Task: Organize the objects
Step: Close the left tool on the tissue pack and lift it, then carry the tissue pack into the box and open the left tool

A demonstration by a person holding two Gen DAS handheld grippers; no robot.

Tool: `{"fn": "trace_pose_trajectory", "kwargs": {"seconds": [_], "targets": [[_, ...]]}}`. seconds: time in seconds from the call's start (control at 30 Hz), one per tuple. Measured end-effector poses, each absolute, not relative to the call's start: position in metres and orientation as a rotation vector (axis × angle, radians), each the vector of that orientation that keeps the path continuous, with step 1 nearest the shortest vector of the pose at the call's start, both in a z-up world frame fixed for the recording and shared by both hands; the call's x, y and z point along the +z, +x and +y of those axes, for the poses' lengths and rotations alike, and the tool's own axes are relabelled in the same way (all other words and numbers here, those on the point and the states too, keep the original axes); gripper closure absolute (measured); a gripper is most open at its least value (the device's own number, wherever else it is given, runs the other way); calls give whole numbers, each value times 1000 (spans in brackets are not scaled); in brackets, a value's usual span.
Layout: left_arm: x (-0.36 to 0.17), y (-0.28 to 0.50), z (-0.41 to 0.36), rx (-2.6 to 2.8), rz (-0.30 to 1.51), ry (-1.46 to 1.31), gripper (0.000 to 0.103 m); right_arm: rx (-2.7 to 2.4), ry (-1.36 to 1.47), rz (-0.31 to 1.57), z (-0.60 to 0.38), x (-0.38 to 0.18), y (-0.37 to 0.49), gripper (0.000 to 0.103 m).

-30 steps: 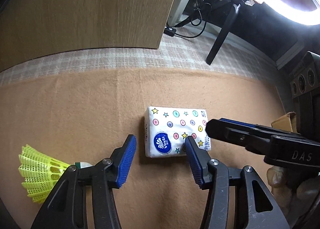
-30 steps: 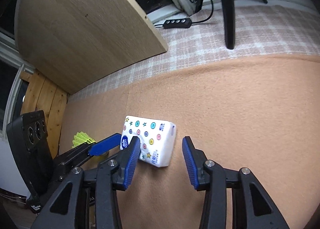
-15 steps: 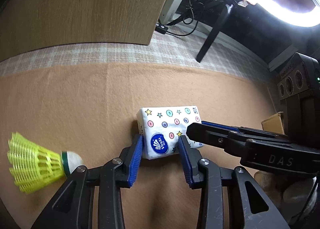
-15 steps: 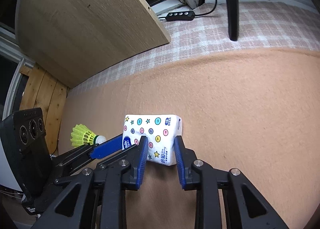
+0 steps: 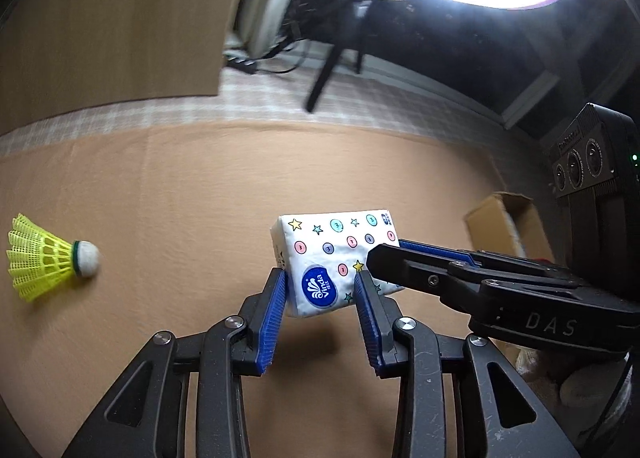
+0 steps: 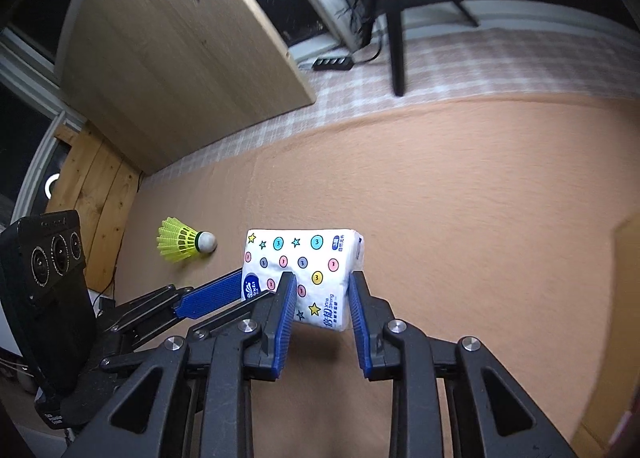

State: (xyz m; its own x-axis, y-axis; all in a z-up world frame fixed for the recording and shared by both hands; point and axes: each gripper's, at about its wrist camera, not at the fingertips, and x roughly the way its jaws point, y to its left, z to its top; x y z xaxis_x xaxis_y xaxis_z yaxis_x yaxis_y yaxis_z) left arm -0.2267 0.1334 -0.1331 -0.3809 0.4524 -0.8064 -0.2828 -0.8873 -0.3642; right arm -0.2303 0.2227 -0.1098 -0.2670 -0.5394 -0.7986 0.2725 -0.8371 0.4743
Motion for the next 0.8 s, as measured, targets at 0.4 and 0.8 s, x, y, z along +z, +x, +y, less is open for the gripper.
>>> {"fn": "trace_pose_trajectory", "kwargs": {"seconds": [0.4,0.8], "targets": [[-92,-189,240,2210,-131,-1282,67,-2264,1432,-413,333,-78,-196,79],[-86,-176,351,2116,-86,-1238,67,-2372,1418,-478,434,-71,-190,79]]}}
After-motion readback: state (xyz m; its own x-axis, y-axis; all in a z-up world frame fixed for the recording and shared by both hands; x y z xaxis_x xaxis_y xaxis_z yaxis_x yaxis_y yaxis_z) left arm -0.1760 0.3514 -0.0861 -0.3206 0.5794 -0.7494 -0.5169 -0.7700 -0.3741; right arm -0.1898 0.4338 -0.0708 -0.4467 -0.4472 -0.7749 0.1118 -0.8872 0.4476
